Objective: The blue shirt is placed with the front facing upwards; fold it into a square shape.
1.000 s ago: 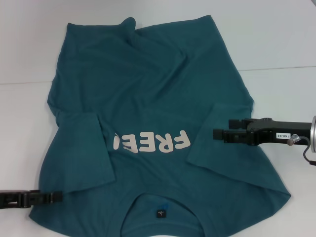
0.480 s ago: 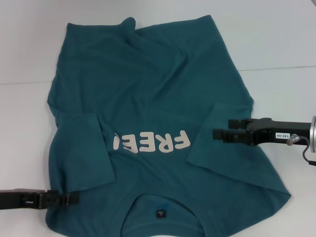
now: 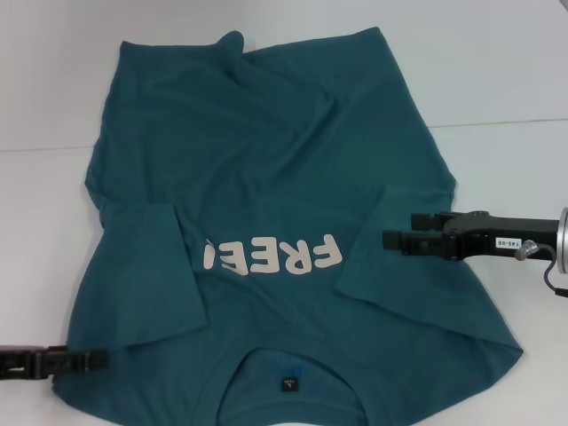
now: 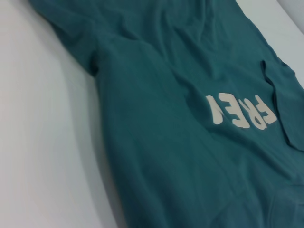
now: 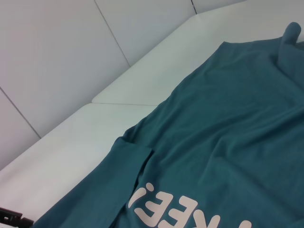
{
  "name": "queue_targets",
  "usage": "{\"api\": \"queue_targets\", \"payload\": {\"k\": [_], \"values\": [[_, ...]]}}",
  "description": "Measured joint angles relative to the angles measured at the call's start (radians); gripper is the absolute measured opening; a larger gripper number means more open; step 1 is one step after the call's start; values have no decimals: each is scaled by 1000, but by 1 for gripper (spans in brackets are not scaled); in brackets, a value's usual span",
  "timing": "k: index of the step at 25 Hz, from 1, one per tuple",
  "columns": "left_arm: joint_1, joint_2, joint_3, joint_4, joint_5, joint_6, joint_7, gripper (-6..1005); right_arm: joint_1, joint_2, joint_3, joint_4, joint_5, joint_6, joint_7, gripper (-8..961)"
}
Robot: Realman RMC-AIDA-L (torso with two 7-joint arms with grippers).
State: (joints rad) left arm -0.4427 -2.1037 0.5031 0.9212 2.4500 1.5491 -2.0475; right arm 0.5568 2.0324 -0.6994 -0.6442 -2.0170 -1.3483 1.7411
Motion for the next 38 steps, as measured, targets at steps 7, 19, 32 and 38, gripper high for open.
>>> {"api": "queue_targets", "payload": {"k": [7, 19, 32, 38], "values": [[20, -1, -26, 15, 14, -6, -3, 886, 1, 0, 0, 0, 0, 3, 0, 914], [3, -7, -22, -5, 5, -75, 6, 886, 4, 0, 0, 1, 0, 3, 0, 914], [-3, -7, -15, -42, 5, -99, 11, 885, 9, -5, 0, 6, 0, 4, 0, 914], [-7, -3, -12, -40, 11, -47, 15, 885, 9, -8, 0, 6, 0, 5, 1, 914]]}}
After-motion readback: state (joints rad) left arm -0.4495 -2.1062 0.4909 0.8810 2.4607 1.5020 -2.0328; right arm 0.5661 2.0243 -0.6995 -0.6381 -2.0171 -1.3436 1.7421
